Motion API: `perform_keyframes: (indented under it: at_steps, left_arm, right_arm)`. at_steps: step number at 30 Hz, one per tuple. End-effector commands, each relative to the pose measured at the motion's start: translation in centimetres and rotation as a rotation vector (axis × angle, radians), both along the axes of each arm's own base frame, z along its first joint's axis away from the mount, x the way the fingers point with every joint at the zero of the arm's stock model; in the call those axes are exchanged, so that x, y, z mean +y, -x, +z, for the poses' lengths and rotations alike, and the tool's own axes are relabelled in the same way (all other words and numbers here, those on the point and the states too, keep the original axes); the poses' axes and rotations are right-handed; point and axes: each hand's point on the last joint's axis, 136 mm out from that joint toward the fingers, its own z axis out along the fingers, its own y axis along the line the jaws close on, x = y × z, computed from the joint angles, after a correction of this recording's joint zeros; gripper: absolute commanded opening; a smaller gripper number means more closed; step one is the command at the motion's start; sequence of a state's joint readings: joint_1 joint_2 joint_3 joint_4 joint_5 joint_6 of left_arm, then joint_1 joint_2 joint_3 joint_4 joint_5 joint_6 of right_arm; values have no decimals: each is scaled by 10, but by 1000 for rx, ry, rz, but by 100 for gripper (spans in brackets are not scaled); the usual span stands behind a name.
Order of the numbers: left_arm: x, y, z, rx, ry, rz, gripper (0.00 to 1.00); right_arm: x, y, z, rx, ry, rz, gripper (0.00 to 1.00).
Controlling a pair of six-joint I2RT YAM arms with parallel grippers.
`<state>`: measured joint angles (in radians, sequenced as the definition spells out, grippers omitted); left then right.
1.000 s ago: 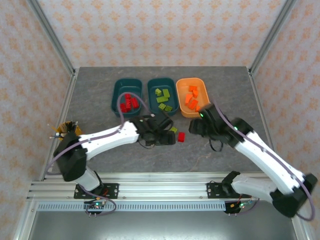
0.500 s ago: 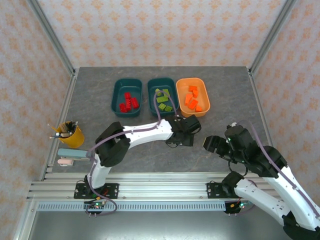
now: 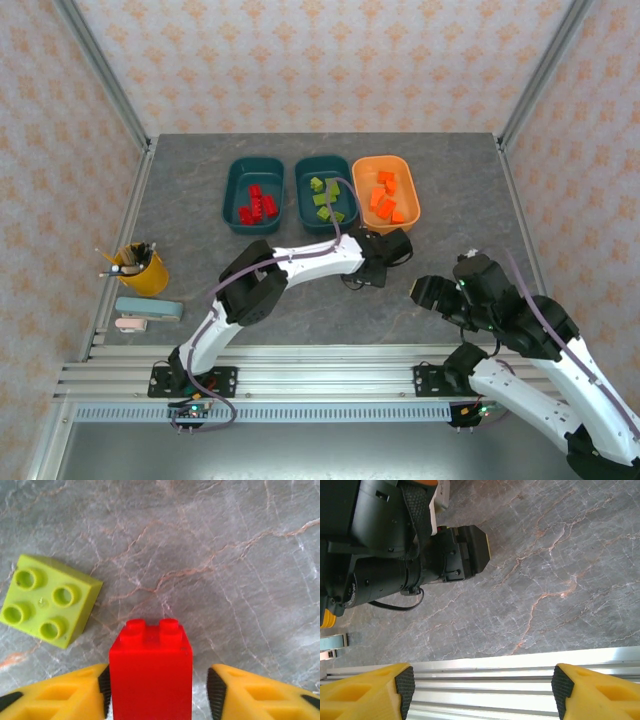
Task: Sort the legos into containers by color
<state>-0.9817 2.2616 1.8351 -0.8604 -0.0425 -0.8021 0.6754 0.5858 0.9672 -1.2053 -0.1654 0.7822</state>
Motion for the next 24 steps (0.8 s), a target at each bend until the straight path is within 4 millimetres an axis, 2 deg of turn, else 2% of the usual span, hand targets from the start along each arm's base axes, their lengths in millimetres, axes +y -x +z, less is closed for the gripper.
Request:
perform_keyframes:
  at_steps: [1, 4, 7, 10, 12, 16, 18, 19, 21, 24]
  left_arm:
    - [5, -8, -2, -26, -53, -2, 46]
    - [3, -12, 2, -36, -44, -4, 43]
    - [2, -15, 18, -61, -26, -2, 42]
    - [10, -19, 46, -89, 5, 21, 42]
    - [22, -23, 69, -110, 42, 52, 42]
    - [62, -36, 105, -134, 99, 127, 42]
    - [89, -45, 116, -136, 112, 167, 42]
    - [102, -49, 128, -148, 131, 185, 42]
    - [132, -60, 137, -153, 146, 231, 42]
    - [172, -81, 143, -162, 162, 298, 42]
  right_arm:
    - [-3, 3, -3, 11, 5, -8, 73]
    - [-3, 3, -2, 7, 6, -5, 73]
    - [-3, 2, -1, 0, 8, 3, 72]
    - [5, -2, 4, -21, -2, 42, 71]
    - [16, -7, 10, -42, -12, 96, 71]
    - [49, -27, 31, -114, -82, 190, 69]
    - [70, -45, 49, -192, -115, 229, 69]
    - [78, -51, 55, -217, -116, 244, 69]
    - [103, -69, 71, -290, -96, 292, 69]
    - [142, -94, 85, -362, -68, 343, 69]
